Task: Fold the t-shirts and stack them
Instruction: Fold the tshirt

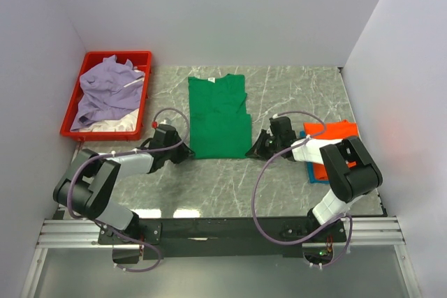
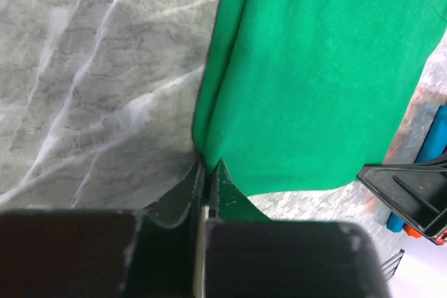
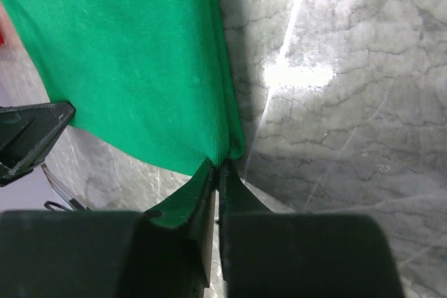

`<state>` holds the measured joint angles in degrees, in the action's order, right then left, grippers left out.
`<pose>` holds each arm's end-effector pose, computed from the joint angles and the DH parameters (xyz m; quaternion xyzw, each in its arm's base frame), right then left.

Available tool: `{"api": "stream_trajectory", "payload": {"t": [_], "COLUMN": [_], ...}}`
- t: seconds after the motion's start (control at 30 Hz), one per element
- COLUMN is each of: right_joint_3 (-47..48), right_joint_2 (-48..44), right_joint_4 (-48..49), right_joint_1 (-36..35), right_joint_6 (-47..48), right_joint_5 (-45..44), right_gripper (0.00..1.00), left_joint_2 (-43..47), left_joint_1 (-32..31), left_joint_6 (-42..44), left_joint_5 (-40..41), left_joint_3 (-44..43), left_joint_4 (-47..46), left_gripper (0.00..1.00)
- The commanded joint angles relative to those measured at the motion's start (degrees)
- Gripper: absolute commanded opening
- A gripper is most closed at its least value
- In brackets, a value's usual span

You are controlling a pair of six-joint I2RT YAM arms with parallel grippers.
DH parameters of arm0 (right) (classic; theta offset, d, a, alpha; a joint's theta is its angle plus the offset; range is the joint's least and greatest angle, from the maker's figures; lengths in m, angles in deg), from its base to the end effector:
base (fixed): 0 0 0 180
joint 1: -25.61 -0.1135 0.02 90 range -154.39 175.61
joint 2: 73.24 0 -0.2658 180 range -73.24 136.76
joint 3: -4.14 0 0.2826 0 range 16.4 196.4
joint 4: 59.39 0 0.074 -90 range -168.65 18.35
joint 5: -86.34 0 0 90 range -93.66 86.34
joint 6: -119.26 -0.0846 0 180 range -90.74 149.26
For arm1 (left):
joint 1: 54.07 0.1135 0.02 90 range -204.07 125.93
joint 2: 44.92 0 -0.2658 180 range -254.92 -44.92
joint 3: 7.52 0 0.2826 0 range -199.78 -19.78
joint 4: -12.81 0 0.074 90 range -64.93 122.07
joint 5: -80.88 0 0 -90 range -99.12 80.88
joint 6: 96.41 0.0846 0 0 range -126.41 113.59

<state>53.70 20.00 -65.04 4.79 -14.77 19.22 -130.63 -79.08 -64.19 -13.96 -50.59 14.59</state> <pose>0.3046 0.1510 0.0685 0.1174 0.9141 0.3396 0.1878 0.2879 -0.1422 0.0763 -0.2441 0.8883 -0.2851 0.2646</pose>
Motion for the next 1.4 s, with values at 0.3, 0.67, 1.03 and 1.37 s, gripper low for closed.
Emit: {"api": "stream_trajectory", "payload": {"t": [0.3,0.67,1.03,1.37], "right_joint_3": [-11.3,-29.2,-26.2,-5.8], "right_joint_2": [-10.3,-44.2,-67.0,-47.3], "right_joint_4": [-1.3,-9.9,-28.0,-29.4], "right_joint_1": [0.0,-5.6,-9.9,-9.4], "right_joint_6": [0.5,-6.3,-8.3,-0.2], "right_joint_5": [-1.2,-4.1,-11.2,-17.0], "right_gripper": [0.0,0.0,0.0,0.0], "left_joint_2": [15.2,42.3,52.5,41.7], "left_joint_1": [-3.0,-15.1,-21.5,-20.1], "left_joint_6": [0.2,-7.3,-10.0,-5.4], "left_joint_5": [1.0,4.1,8.2,14.4], "left_joint_3": [6.8,16.7,13.2,0.2], "left_joint_4": [9.0,20.8,30.8,32.5], "left_gripper": [0.01,0.01,0.01,0.01]}}
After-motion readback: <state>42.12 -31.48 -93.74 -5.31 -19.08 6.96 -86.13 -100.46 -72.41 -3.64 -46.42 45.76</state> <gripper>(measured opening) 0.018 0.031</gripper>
